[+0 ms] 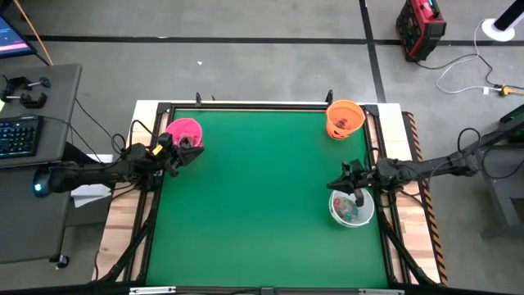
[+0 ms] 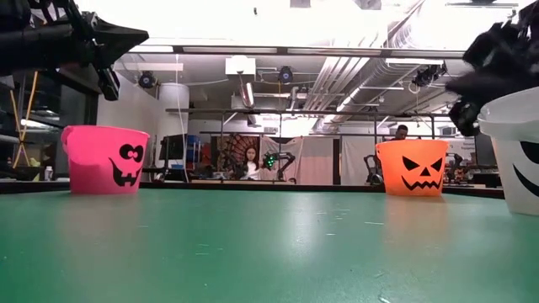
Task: Sort candy by brand, put in halloween buckets
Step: Return to Home Position
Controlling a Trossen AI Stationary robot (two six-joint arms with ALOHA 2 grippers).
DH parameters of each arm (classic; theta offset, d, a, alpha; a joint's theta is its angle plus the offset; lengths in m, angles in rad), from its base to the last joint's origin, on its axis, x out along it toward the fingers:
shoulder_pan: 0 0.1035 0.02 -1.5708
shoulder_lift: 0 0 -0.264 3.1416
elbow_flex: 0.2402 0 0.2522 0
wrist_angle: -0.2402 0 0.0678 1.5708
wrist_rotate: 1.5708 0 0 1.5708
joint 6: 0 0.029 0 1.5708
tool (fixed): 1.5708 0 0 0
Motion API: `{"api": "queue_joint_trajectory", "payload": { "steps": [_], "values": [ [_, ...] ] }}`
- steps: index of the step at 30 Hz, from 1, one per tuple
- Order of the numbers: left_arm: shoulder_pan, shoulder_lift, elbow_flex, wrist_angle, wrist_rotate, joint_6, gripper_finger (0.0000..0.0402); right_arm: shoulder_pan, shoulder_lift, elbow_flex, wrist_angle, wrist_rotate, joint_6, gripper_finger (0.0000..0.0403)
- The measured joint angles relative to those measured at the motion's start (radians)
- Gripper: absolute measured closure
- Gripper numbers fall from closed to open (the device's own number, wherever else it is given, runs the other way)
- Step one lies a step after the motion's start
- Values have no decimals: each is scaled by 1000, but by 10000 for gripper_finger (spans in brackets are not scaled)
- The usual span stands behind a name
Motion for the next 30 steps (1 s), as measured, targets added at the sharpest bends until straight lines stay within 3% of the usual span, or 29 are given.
{"api": "queue_joint_trajectory", "payload": {
  "steps": [30],
  "values": [
    [0,0,0,-3,0,0,402,0,15,7,-46,3,6,402]
  ]
}}
